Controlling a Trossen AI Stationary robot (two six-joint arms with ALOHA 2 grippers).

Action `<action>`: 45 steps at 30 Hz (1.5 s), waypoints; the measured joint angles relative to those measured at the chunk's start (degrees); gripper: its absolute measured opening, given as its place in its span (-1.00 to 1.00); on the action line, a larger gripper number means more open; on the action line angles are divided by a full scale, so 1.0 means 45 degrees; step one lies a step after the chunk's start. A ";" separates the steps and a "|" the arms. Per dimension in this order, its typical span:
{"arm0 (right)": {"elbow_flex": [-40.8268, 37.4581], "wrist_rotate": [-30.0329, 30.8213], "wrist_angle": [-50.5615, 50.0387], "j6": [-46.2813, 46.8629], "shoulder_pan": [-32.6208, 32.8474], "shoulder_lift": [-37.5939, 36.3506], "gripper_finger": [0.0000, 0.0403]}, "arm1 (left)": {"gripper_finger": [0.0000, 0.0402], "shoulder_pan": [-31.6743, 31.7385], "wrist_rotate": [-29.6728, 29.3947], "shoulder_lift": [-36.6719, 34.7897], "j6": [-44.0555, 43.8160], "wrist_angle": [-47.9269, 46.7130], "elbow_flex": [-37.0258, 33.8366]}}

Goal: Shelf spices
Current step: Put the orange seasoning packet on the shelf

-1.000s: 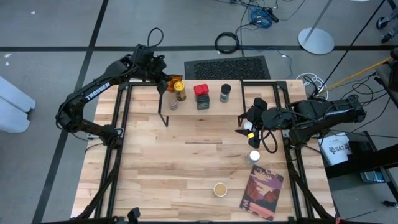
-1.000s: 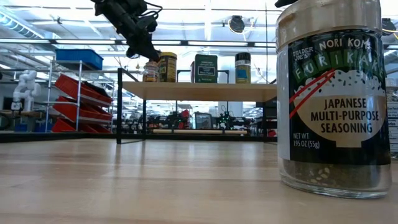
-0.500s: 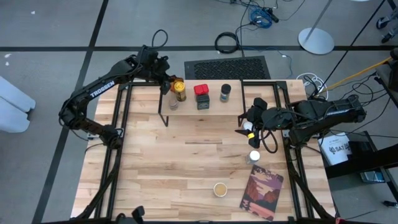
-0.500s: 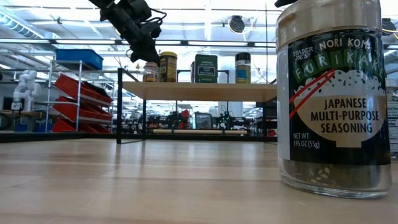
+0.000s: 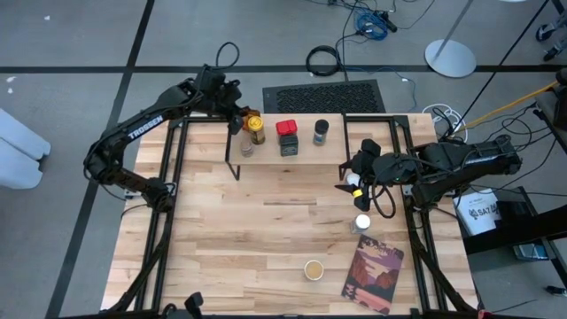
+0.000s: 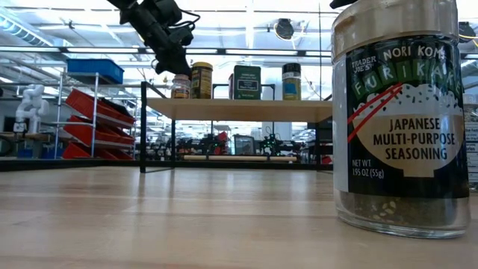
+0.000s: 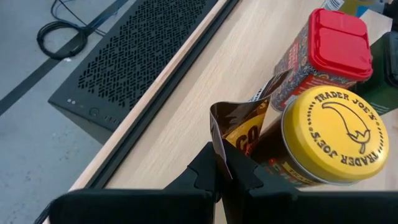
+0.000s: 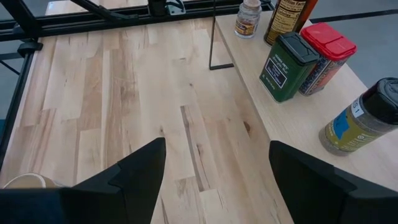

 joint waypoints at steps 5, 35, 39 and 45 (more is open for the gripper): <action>0.0000 0.0004 0.0000 0.0000 0.0001 0.0000 0.36 | -0.93 0.0000 -0.0052 -0.0150 0.0017 -0.0172 -0.0001; 0.0000 0.0004 0.0005 -0.0044 0.0001 0.0000 0.36 | -0.46 0.0000 0.0442 -0.0261 0.0391 -0.0464 -0.0019; 0.0000 0.0004 0.0005 -0.0044 0.0000 0.0000 0.36 | -0.36 0.0000 0.0454 -0.0261 0.0399 -0.0459 -0.0019; 0.0000 0.0004 -0.0019 -0.0044 0.0001 0.0000 0.36 | -0.23 0.0000 0.0912 -0.0501 0.0731 -0.0432 -0.0019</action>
